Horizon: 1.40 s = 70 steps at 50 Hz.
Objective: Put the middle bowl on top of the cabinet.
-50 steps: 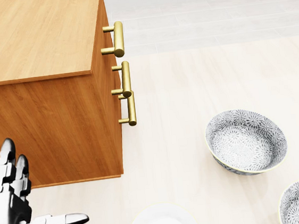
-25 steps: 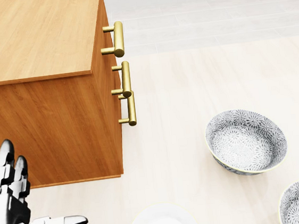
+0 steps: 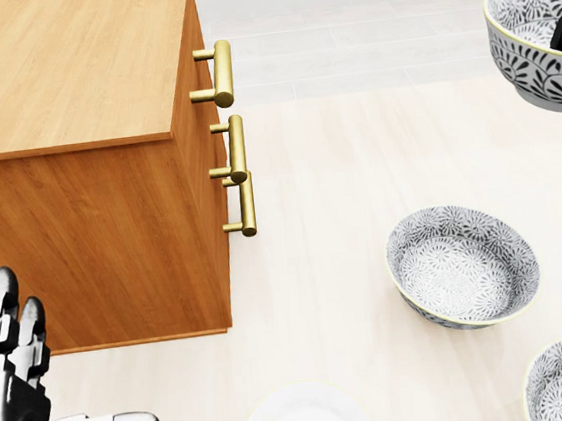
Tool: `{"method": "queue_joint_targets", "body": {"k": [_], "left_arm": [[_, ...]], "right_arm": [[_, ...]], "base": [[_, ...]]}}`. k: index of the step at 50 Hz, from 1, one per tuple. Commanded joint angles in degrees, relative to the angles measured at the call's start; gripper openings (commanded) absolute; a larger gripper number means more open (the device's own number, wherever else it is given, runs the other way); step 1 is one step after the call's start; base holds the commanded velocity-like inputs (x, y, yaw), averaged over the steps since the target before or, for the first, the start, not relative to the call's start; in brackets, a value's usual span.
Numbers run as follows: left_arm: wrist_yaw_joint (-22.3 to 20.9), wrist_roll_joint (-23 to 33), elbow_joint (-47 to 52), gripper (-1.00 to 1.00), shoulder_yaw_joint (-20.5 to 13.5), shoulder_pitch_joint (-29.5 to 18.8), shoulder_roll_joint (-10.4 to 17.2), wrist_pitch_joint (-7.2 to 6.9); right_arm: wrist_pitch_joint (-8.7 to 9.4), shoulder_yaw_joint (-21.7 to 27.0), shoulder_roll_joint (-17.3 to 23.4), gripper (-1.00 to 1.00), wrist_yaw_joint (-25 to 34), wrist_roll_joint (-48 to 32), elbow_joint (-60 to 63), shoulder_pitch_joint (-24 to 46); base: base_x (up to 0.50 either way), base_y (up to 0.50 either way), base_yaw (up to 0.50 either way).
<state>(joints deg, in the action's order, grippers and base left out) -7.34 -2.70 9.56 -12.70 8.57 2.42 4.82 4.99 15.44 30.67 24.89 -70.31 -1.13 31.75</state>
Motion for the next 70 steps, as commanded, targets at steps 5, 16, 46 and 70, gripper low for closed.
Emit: {"method": "queue_joint_targets", "body": {"k": [5,16,46,70], "left_arm": [[-0.5,-0.3,-0.7,1.0,-0.5,0.0,0.0,0.18],[-0.5,-0.6,-3.3,1.0,-0.8,-0.9,0.3,0.18],[-0.6,-1.1,-4.9,1.0,-1.2,-1.0,1.0,0.18],[-1.2,-1.0,-4.0,1.0,-1.4,-0.3,0.9,0.18]], "right_arm": [[0.01,-5.6,-5.4,-1.0,-3.8,1.4,-4.1,7.9],[0.01,-9.1,-10.2,-1.0,-5.1,2.1,-7.3,14.3],[0.01,-13.5,-15.6,-1.0,-0.5,0.8,-16.5,31.5],[0.01,-14.3,-18.2,-1.0,7.5,3.1,-22.3,44.6]], "base": [[0.0,0.0,0.0],[0.0,0.0,0.0],[0.0,0.0,0.0],[0.0,0.0,0.0]]}}
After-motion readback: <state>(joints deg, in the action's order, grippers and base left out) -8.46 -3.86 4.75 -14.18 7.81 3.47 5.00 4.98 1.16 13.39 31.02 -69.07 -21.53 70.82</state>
